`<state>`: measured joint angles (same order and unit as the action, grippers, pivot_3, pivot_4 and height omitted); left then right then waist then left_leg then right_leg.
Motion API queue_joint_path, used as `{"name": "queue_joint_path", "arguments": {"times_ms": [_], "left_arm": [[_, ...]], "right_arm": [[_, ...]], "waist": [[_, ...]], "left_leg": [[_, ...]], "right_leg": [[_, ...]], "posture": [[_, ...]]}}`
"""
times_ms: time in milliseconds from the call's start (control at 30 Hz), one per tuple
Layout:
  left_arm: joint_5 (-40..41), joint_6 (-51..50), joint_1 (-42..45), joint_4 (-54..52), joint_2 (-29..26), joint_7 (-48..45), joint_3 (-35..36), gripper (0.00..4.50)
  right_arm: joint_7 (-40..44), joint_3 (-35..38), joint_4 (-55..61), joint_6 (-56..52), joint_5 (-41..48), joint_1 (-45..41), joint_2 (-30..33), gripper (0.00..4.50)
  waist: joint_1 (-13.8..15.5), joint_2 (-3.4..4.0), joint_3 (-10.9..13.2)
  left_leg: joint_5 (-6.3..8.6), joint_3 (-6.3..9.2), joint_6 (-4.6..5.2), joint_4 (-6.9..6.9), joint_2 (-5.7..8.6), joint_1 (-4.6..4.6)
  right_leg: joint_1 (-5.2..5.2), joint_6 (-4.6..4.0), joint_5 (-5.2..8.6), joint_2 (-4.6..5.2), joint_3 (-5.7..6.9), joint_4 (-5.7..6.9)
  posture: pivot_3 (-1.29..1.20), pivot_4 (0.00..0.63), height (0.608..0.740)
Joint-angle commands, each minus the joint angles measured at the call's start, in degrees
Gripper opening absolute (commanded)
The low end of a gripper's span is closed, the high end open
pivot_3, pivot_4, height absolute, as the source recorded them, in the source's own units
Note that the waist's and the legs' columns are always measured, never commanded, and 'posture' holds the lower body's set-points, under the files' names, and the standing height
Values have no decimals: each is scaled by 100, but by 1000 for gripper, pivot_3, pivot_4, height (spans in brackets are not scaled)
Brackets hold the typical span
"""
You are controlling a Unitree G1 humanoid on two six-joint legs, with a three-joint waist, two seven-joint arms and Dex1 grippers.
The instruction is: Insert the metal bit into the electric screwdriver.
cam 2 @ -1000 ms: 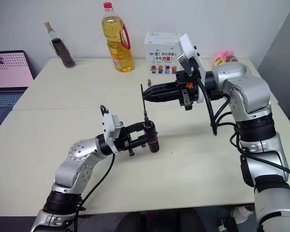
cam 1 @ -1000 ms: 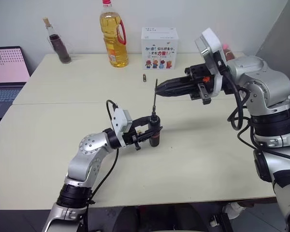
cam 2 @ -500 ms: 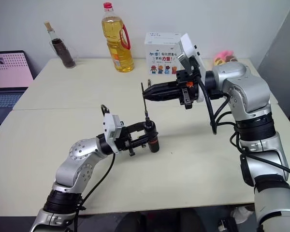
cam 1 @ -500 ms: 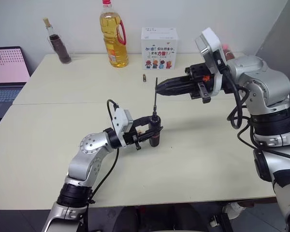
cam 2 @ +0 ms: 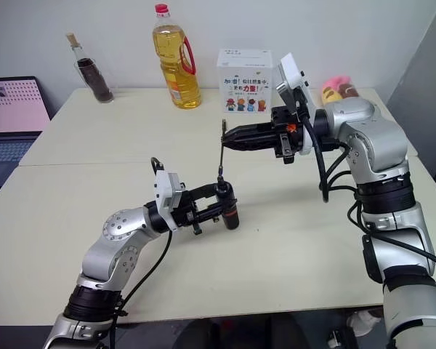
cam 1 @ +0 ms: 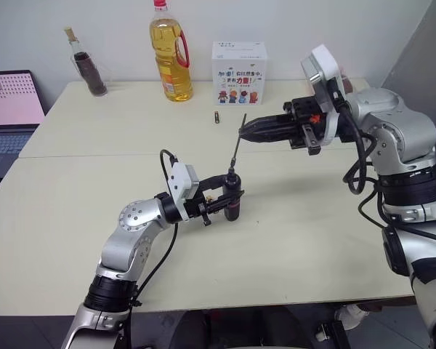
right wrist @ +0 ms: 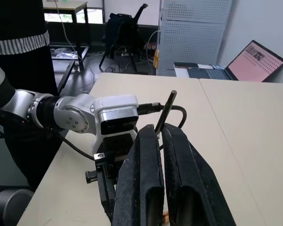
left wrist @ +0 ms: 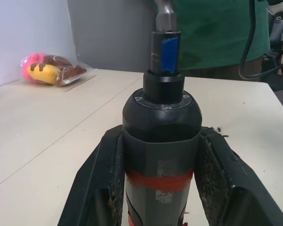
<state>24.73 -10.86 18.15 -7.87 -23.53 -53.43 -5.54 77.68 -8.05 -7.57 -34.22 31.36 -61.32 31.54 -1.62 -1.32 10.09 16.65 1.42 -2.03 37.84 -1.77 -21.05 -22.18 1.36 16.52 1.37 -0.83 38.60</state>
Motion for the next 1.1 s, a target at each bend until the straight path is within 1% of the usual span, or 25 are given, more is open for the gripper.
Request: {"name": "queue_joint_path", "arguments": {"times_ms": [33,600,1100], "left_arm": [[-80,-235,-158,117,-73,-211,-294,1648],[-348,-243,-88,270,-138,-225,-492,1648],[-168,-314,-198,89,-202,-292,-454,1648]], "right_arm": [[81,-139,125,171,-256,85,97,24],[388,-353,139,755,-570,-44,177,24],[1068,-456,-385,1351,-640,-298,221,24]], "waist": [[1,0,0],[1,1,-1],[-1,3,-3]], "left_leg": [[0,0,0,0,0,0],[0,0,0,0,0,4],[0,0,0,-1,-2,10]], "right_leg": [[0,0,0,0,0,0],[4,0,0,0,0,0],[8,0,0,4,-1,0]], "posture": [[0,150,740],[0,150,740],[0,150,740]]}}
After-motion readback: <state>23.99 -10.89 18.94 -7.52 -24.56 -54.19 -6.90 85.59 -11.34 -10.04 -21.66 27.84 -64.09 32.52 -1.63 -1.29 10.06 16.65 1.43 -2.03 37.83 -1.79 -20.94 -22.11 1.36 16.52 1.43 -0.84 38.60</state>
